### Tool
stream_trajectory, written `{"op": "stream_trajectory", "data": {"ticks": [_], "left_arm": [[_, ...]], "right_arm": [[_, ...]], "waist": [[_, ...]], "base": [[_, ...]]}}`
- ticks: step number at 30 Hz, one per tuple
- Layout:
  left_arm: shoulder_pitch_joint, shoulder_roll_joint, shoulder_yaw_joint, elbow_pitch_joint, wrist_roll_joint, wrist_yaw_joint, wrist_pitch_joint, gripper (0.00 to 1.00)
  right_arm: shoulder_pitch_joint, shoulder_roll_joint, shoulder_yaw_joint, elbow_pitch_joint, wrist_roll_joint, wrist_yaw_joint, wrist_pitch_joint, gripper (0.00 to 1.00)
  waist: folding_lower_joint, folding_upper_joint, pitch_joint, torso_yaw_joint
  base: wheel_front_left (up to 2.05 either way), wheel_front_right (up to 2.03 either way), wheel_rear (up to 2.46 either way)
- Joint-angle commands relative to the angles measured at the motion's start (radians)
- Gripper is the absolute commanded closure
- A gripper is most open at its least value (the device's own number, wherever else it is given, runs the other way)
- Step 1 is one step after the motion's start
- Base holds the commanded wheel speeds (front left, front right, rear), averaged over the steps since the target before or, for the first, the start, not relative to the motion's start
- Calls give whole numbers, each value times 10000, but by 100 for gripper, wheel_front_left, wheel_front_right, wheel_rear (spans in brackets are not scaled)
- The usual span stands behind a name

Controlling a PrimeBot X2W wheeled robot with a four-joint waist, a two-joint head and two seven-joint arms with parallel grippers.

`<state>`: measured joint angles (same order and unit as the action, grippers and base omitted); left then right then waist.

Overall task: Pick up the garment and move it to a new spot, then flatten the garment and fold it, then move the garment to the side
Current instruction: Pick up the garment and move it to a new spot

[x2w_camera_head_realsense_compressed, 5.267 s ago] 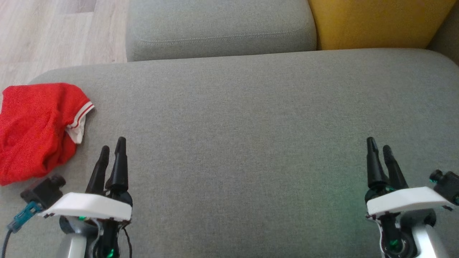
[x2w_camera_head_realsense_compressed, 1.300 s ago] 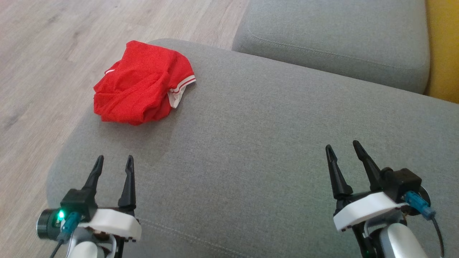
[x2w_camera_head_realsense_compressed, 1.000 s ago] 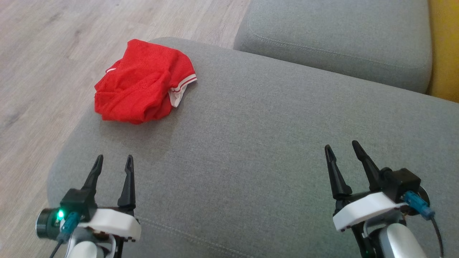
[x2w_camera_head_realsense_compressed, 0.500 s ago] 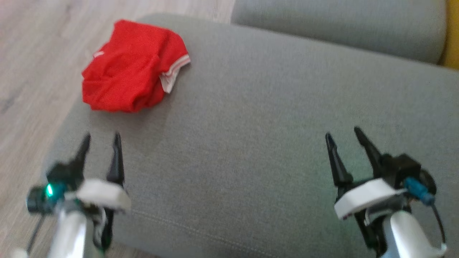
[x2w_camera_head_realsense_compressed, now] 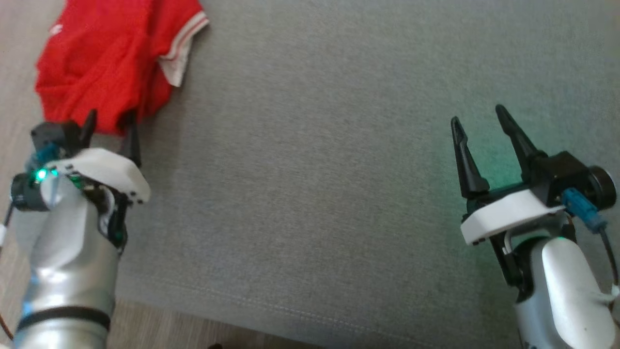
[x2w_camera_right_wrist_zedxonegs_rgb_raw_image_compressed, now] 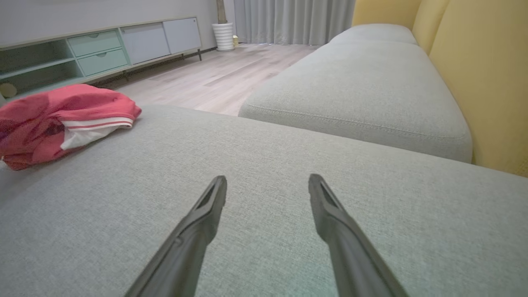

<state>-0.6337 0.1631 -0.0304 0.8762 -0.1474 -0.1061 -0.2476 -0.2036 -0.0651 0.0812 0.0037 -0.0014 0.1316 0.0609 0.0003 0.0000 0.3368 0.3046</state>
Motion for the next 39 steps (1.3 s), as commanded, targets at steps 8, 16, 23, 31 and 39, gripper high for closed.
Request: {"op": "stream_trajectory", "data": {"ticks": [8, 16, 23, 31, 39], "left_arm": [[-1189, 986, 640, 913, -273, 262, -129, 100], [132, 923, 1318, -2244, -211, 490, -139, 100], [2195, 425, 1433, -5550, 80, 420, -140, 100], [4243, -35, 917, -8302, 425, 502, -85, 100], [4938, -492, -253, -9825, 450, 294, 654, 100]], "right_arm": [[-507, 36, 113, -311, -88, -9, -254, 0], [-378, 107, -150, 24, 136, -9, -701, 0], [195, 142, -393, 353, 494, -9, -947, 0], [968, 147, -393, 360, 962, -9, -958, 0], [1361, 147, -310, 184, 1180, -9, -837, 0]], "waist": [[-3, 0, 157, -635], [-3, 0, -729, -917], [-3, 0, -1854, -1207], [-3, 0, -2660, -1694], [-3, 0, -2912, -2535]], "base": [[0, 0, 0], [0, 0, 0], [0, 0, 0], [0, 0, 0], [0, 0, 0]]}}
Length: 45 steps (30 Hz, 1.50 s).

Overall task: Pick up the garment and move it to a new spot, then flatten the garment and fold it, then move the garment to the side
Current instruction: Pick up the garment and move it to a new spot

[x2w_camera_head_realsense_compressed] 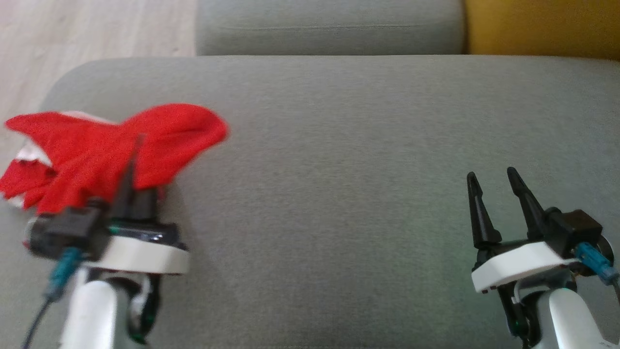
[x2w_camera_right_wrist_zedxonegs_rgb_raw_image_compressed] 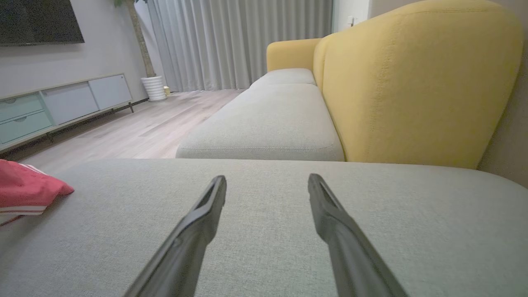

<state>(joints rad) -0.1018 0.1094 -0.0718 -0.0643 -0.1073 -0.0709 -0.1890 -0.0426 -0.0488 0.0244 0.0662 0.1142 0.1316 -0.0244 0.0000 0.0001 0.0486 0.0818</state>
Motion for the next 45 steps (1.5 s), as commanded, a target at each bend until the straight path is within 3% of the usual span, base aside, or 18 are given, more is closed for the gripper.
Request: {"op": "stream_trajectory", "data": {"ticks": [1, 10, 20, 31, 32, 33, 34, 35, 40, 45], "left_arm": [[-443, -12, -58, -446, 35, -109, 136, 100], [-2210, -347, -2228, 366, -33, -476, 306, 100], [-4741, -523, -3821, 1623, -201, -567, 131, 100], [-6262, -436, -5242, 4839, -141, -592, 592, 100], [-6301, -423, -5361, 5114, -212, -593, 590, 75], [-6352, -419, -5458, 5330, -294, -594, 547, 62], [-6402, -414, -5512, 5492, -349, -595, 472, 24], [-6451, -409, -5574, 5627, -370, -595, 371, 0], [-6359, -435, -5803, 5913, -624, -585, -92, 0], [-5616, -448, -5581, 5316, -1022, -314, -528, 0]], "right_arm": [[-254, -15, 286, -491, 43, -9, 36, 0], [-773, -15, 570, -992, 92, -9, 136, 0], [-1388, -15, 789, -1014, 463, -9, -250, 0], [-1830, -15, 1020, -618, 845, -9, -925, 0], [-1871, -15, 1039, -567, 862, -9, -968, 0], [-1907, -15, 1047, -515, 868, -9, -1004, 0], [-1935, -15, 1050, -466, 870, -9, -1033, 0], [-1955, -15, 1040, -417, 865, -9, -1057, 0], [-1995, -15, 1020, -166, 759, -9, -1057, 0], [-1916, -14, 941, -83, 535, -9, -904, 0]], "waist": [[0, -1, 14, -442], [0, -1, 1160, -1962], [0, -1, 2646, -3510], [0, -1, 3813, -4235], [0, -1, 3840, -4249], [0, -1, 3852, -4251], [0, -1, 3854, -4236], [0, -1, 3842, -4200], [0, -1, 3471, -3841], [0, -1, 2851, -3219]], "base": [[0, 0, 0], [0, 0, 0], [0, 0, 0], [0, 0, 0], [0, 0, 0], [0, 0, 0], [0, 0, 0], [0, 0, 0], [0, 0, 0], [0, 0, 0]]}}
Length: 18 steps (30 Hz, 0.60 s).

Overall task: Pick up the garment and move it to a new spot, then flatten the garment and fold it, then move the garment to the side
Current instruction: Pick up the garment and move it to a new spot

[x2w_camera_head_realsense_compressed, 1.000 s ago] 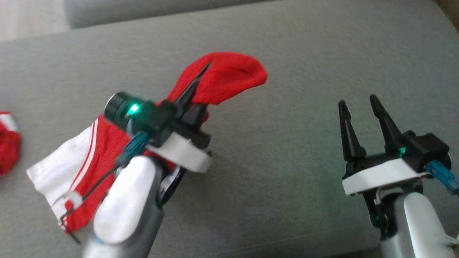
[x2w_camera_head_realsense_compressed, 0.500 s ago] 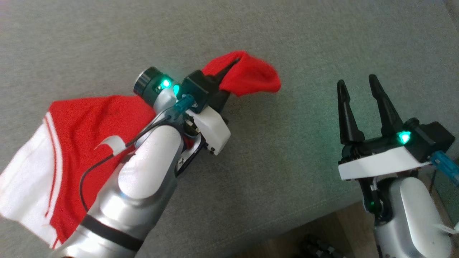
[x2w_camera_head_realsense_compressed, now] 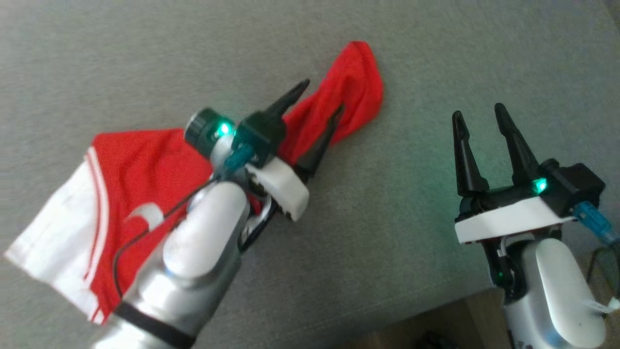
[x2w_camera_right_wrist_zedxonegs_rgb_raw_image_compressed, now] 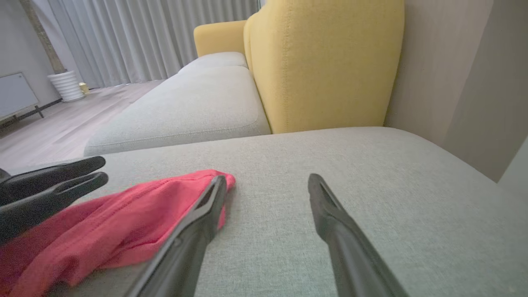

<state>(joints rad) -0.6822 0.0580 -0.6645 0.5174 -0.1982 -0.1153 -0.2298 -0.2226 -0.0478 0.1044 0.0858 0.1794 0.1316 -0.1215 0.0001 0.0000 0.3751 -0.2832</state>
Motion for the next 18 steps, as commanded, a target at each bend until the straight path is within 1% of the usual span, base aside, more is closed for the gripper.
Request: {"op": "stream_trajectory", "data": {"ticks": [1, 5, 10, 11, 14, 18], "left_arm": [[379, 105, 460, -722, -193, 233, -175, 0], [1195, 397, 1003, -1674, -520, 577, -285, 0], [2211, 855, 2063, -2628, -768, 1308, -314, 0], [2211, 855, 2063, -2628, -768, 1308, -314, 0], [2842, 1101, 2814, -3068, -889, 1698, -316, 0], [3622, 1367, 3691, -3470, -993, 2032, -317, 0]], "right_arm": [[-96, -24, 116, -279, -178, -9, 108, 0], [20, -24, -1, -364, -401, -9, 331, 0], [194, -24, -99, -464, -586, -9, 600, 0], [194, -24, -99, -464, -586, -9, 600, 0], [315, -24, -109, -516, -662, -9, 725, 0], [471, -24, -141, -514, -749, -9, 863, 0]], "waist": [[-1, 0, -550, 583], [-1, 0, -987, 1233], [-1, 0, -1458, 1924], [-1, 0, -1458, 1924], [-1, 0, -1703, 2238], [-1, 0, -1996, 2581]], "base": [[0, 0, 0], [0, 0, 0], [0, 0, 0], [0, 0, 0], [0, 0, 0], [0, 0, 0]]}}
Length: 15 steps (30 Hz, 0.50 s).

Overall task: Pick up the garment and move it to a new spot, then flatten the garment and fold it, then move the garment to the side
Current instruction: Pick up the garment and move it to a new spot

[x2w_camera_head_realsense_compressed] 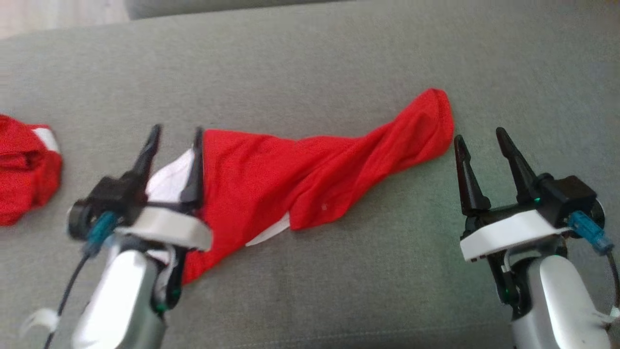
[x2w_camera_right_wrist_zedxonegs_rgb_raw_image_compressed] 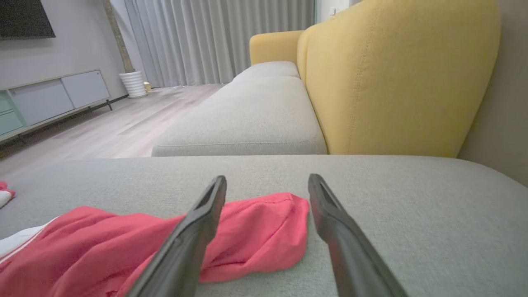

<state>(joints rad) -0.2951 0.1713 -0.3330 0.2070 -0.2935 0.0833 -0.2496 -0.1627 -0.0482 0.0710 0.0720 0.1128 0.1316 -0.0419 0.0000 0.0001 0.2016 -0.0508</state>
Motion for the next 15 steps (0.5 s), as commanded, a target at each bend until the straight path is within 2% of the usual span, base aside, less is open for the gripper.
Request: {"op": "stream_trajectory", "data": {"ticks": [1, 7, 15], "left_arm": [[-72, 305, 576, -442, -52, 93, -120, 0], [954, 532, 1504, -811, -137, 201, -121, 0], [2019, 481, 1493, -903, 180, 31, -121, 0]], "right_arm": [[-94, -20, 193, -362, -102, -9, 91, 0], [122, -20, 204, -247, -144, -9, 159, 0], [694, -20, 37, -175, -181, -9, 276, 0]], "waist": [[0, -1, -333, 317], [0, -1, -718, 553], [0, -1, -1401, 674]], "base": [[0, 0, 0], [0, 0, 0], [0, 0, 0]]}}
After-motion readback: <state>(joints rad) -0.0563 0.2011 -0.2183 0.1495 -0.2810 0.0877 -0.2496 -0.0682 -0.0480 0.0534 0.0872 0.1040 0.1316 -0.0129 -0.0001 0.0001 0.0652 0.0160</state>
